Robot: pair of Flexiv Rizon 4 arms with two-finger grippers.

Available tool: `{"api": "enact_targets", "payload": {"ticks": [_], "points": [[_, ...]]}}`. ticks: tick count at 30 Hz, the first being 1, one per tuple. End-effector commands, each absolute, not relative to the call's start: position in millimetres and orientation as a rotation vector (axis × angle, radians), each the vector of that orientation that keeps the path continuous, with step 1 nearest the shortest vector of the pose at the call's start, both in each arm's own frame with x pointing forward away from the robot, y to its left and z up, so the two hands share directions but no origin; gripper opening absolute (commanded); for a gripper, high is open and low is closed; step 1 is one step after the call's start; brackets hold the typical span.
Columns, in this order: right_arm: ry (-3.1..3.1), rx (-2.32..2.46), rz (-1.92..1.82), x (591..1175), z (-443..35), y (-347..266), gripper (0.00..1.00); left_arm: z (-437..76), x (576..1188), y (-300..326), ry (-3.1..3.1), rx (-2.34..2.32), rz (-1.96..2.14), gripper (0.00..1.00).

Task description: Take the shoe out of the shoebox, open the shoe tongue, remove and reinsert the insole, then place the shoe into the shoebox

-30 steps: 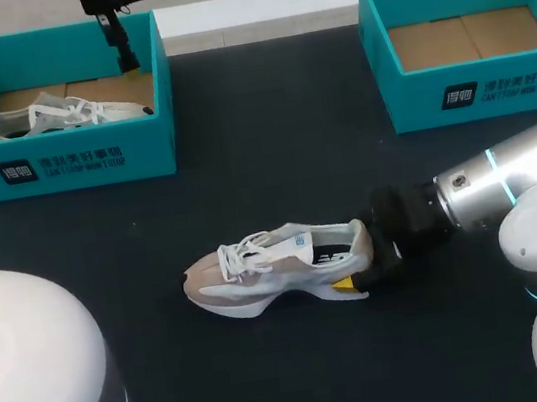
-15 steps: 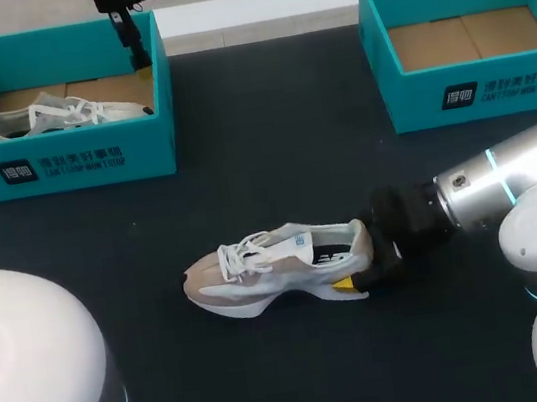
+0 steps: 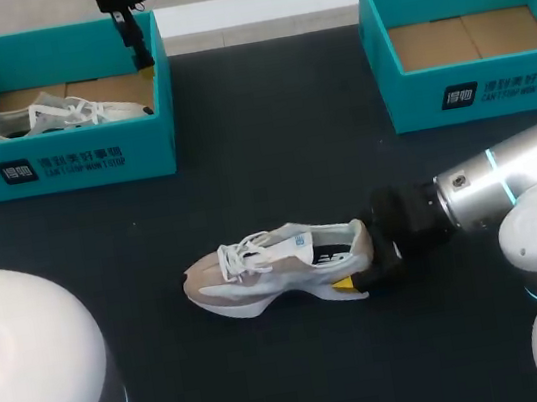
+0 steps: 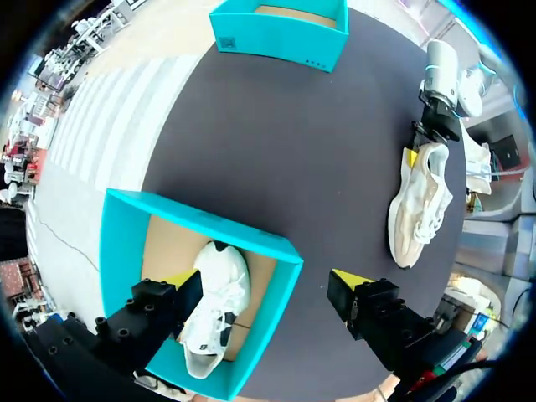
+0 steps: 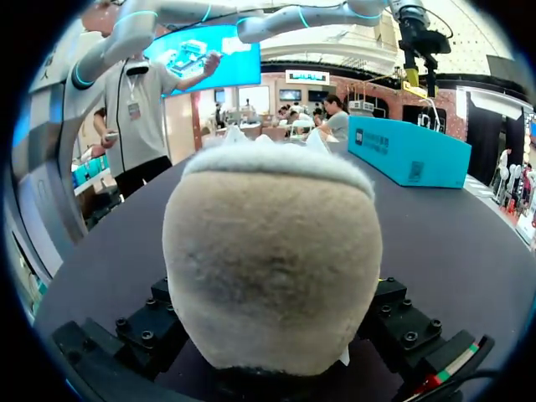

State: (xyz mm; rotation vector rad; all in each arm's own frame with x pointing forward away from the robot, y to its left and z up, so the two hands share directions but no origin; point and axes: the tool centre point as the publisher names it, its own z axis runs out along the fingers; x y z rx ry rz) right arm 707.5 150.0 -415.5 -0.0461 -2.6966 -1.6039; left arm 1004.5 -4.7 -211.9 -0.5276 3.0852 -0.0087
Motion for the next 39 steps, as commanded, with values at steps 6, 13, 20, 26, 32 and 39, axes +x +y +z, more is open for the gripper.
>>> {"api": "enact_targets", "payload": {"ticks": [6, 13, 20, 26, 32, 39], "points": [[-2.702, -0.049, -1.596, 709.4, -418.7, 152.8, 0.0, -211.9, 935.6, -15.2, 2.918, -1.016, 0.064, 1.0], [-2.702, -0.049, -1.596, 709.4, -418.7, 152.8, 0.0, -217.0, 901.2, -26.6, 2.752, -1.455, 0.12, 1.0], [-2.702, -0.049, -1.596, 709.4, -418.7, 152.8, 0.0, -227.4, 866.7, -64.5, 2.559, -1.788, 0.181, 1.0], [-2.702, -0.049, -1.596, 709.4, -418.7, 152.8, 0.0, -236.2, 836.8, -101.2, 2.483, -1.895, 0.195, 1.0], [-2.702, -0.049, -1.596, 709.4, -418.7, 152.8, 0.0, -246.0, 803.7, -134.4, 2.435, -1.925, 0.219, 1.0], [-2.702, -0.049, -1.596, 709.4, -418.7, 152.8, 0.0, -258.7, 773.3, -165.9, 2.454, -1.932, 0.201, 1.0]]}}
